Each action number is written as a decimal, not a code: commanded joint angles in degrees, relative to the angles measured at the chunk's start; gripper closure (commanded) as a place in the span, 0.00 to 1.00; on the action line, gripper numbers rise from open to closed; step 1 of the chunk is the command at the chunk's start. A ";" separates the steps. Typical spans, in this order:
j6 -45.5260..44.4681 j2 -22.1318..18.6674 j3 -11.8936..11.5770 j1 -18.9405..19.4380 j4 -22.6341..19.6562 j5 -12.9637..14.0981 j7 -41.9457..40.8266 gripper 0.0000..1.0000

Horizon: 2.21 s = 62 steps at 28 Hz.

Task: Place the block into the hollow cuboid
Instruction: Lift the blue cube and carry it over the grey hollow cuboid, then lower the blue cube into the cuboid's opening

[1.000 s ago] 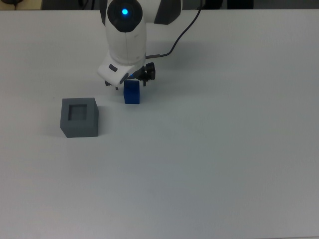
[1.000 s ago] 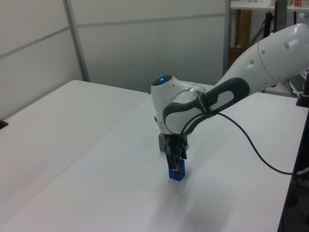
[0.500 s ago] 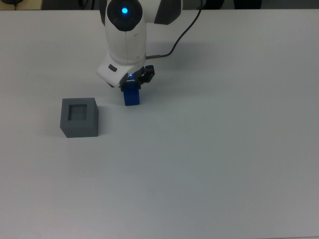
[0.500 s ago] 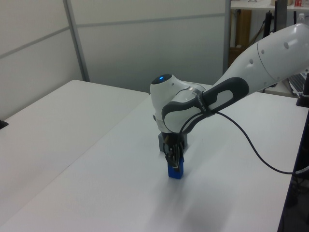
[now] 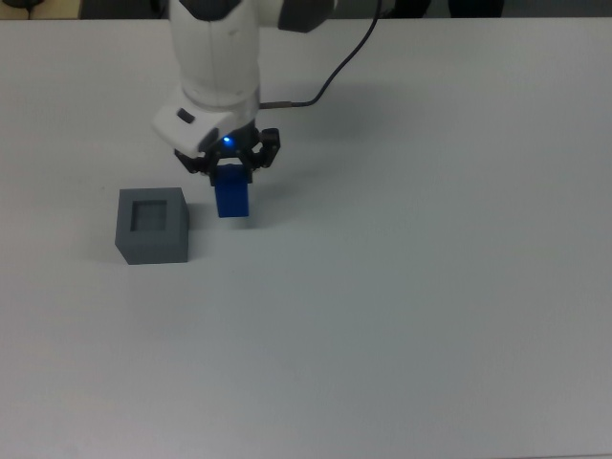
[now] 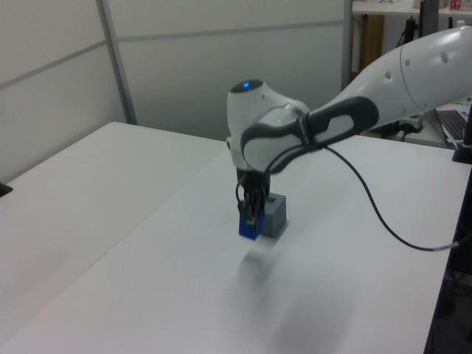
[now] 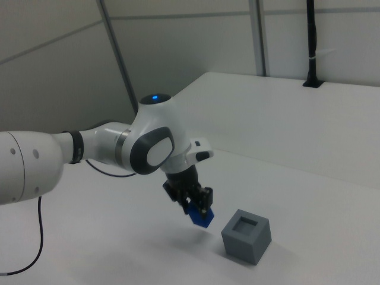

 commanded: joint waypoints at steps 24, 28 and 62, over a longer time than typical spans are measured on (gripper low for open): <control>-1.28 2.04 -0.37 -11.52 7.28 2.01 -8.71 1.00; -1.28 2.66 -0.37 -11.61 7.28 2.01 -9.06 1.00; -1.55 3.19 0.24 -10.65 5.43 1.92 -9.33 0.99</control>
